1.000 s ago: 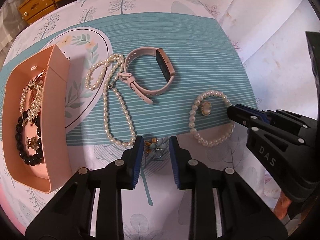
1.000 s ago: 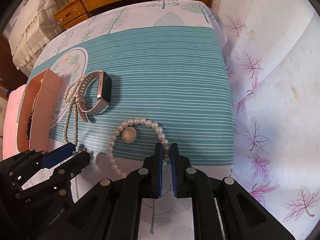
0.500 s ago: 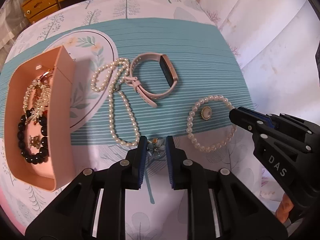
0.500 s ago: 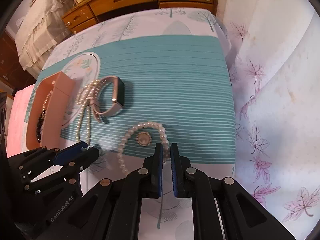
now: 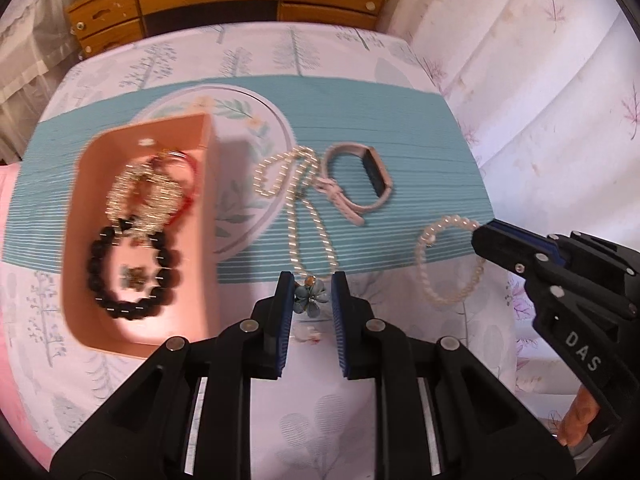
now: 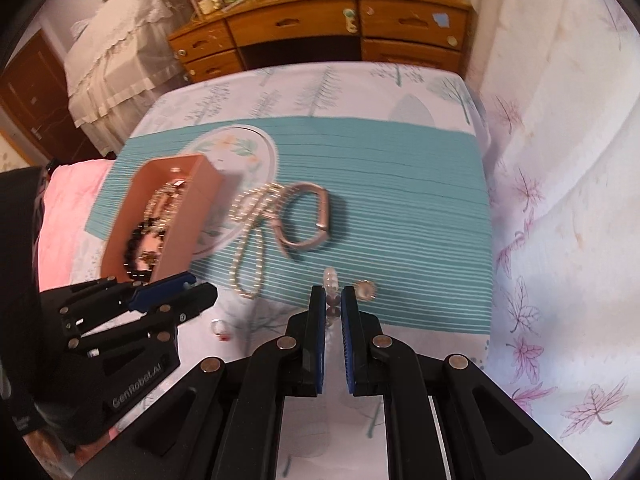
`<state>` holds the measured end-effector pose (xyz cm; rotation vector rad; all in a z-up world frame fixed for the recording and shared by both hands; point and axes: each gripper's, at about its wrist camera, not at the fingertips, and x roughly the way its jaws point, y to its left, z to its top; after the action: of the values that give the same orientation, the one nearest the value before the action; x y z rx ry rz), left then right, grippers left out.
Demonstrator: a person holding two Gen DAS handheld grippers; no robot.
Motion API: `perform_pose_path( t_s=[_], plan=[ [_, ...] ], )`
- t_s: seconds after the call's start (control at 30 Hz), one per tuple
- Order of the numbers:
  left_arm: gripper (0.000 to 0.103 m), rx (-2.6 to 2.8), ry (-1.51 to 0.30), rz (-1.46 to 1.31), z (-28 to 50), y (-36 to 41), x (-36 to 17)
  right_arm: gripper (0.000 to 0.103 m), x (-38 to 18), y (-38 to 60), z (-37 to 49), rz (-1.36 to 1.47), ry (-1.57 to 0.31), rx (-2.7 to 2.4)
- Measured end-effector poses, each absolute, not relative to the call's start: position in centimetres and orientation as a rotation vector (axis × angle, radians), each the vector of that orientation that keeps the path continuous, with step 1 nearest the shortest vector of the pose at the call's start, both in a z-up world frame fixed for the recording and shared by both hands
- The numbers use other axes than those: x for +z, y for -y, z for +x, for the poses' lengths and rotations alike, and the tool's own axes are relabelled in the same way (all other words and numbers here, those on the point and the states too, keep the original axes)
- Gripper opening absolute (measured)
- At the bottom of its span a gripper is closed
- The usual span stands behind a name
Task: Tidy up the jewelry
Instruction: 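Grasp the pearl bracelet with the right tool while the left tool grasps the blue flower brooch, then carry the pearl bracelet and flower brooch into the pink tray and open both tools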
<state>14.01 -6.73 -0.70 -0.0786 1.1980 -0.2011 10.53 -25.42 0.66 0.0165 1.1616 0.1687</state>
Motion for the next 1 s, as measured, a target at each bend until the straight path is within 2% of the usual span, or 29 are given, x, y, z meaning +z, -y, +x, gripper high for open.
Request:
perform_pose_path(
  t_s=[0.27, 0.63, 1.0],
  plan=[
    [0.016, -0.14, -1.122, -0.128, 13.3, 0.6, 1.5, 0.008, 4.4, 20.3, 9.8, -0.035, -1.107, 0.233],
    [0.016, -0.05, -1.129, -0.201, 13.4, -6.6, -1.0, 0.007, 8.6, 10.2, 11.2, -0.064, -1.009, 0.368],
    [0.017, -0.093, -1.182, -0.275, 13.7, -9.1, -4.0, 0.007, 7.5, 2.3, 16.2, -0.042, -1.006, 0.429]
  ],
)
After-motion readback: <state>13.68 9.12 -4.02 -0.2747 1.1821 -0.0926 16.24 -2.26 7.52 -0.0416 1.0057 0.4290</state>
